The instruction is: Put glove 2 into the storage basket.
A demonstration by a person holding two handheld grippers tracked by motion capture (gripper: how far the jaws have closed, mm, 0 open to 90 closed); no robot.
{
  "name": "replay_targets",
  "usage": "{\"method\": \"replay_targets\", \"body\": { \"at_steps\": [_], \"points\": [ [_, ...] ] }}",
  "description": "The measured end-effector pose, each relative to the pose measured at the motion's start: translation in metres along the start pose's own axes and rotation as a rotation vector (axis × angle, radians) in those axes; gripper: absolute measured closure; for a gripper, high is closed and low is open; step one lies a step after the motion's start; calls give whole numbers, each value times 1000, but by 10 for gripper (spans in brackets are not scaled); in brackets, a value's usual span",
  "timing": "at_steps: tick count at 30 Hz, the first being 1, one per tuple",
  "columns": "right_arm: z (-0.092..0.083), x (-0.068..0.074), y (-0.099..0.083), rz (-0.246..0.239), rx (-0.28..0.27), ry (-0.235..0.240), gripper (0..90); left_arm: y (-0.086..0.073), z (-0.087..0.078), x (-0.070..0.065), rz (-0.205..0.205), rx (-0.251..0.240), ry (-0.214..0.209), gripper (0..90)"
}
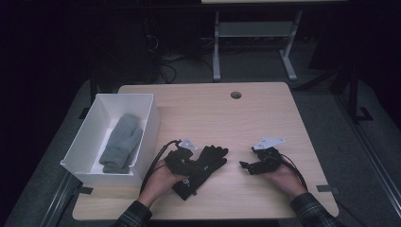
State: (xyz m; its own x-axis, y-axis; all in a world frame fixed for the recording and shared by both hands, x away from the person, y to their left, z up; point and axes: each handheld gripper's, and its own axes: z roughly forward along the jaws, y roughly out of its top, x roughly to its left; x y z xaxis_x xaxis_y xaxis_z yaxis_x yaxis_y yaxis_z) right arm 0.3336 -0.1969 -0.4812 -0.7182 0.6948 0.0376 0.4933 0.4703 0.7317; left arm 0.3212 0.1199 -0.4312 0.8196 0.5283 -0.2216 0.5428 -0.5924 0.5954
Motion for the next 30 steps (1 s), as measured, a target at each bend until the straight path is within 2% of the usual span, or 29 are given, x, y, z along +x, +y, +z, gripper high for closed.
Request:
{"method": "replay_targets", "body": {
  "at_steps": [3, 10, 15, 22, 30],
  "points": [
    [0, 0, 0, 0, 1, -1, 200, 7, -11, -2, 8, 3, 11, 657],
    [0, 0, 0, 2, 2, -3, 190, 29, -41, -2, -14, -40, 25, 657],
    [0, 0, 0, 3, 2, -2, 190, 46, -64, 3, -18, -54, 52, 657],
    [0, 0, 0, 4, 2, -3, 189, 61, -98, 17, -39, -81, 84, 657],
    [0, 0, 0, 3, 1, -3, 189, 64, -137, 38, -79, -125, 141, 657]
  ]
}}
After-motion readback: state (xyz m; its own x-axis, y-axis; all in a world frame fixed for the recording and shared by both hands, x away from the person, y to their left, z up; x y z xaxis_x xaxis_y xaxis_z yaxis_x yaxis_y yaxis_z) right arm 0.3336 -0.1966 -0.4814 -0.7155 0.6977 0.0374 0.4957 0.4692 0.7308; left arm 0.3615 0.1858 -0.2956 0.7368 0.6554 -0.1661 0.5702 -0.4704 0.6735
